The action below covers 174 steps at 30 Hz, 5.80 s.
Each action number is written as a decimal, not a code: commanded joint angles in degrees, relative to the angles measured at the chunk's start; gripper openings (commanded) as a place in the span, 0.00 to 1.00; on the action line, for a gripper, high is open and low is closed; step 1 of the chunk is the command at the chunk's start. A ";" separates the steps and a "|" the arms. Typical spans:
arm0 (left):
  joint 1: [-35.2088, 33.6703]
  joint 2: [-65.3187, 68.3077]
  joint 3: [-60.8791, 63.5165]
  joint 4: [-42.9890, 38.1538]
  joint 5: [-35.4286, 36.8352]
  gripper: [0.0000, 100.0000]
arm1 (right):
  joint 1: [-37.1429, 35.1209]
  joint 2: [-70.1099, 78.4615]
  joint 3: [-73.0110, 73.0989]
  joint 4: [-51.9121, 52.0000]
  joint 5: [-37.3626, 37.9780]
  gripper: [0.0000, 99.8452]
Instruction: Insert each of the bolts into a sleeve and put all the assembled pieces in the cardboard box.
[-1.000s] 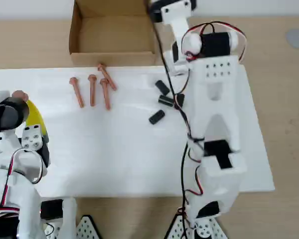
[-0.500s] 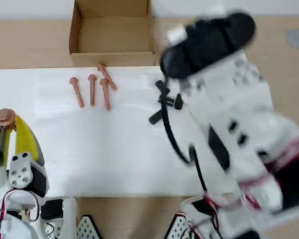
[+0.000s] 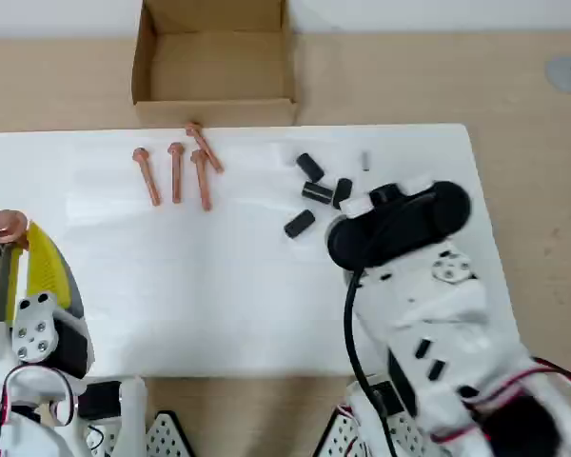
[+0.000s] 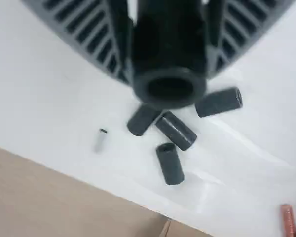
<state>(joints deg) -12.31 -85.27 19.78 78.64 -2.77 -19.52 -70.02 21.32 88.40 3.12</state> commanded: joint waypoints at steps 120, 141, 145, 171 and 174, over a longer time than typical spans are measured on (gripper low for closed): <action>32.97 -9.54 21.98 -4.66 9.76 0.01 | -38.37 -26.42 64.22 -61.27 -14.68 0.01; 40.09 -9.89 26.46 -8.35 5.98 0.01 | -38.37 -26.42 64.31 -61.19 -14.68 0.01; 39.03 -9.89 26.37 -7.74 5.63 0.12 | -38.29 -26.42 64.31 -61.19 -14.68 0.01; 11.96 -1.36 10.11 0.97 5.10 0.26 | -23.87 -25.80 59.21 -55.65 -25.23 0.01; 5.10 3.91 7.30 0.97 4.40 0.26 | -21.58 -25.80 56.48 -55.38 -22.33 0.01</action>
<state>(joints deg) -0.88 -86.24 31.21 79.43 2.95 -43.96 -95.43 84.09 32.84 -20.97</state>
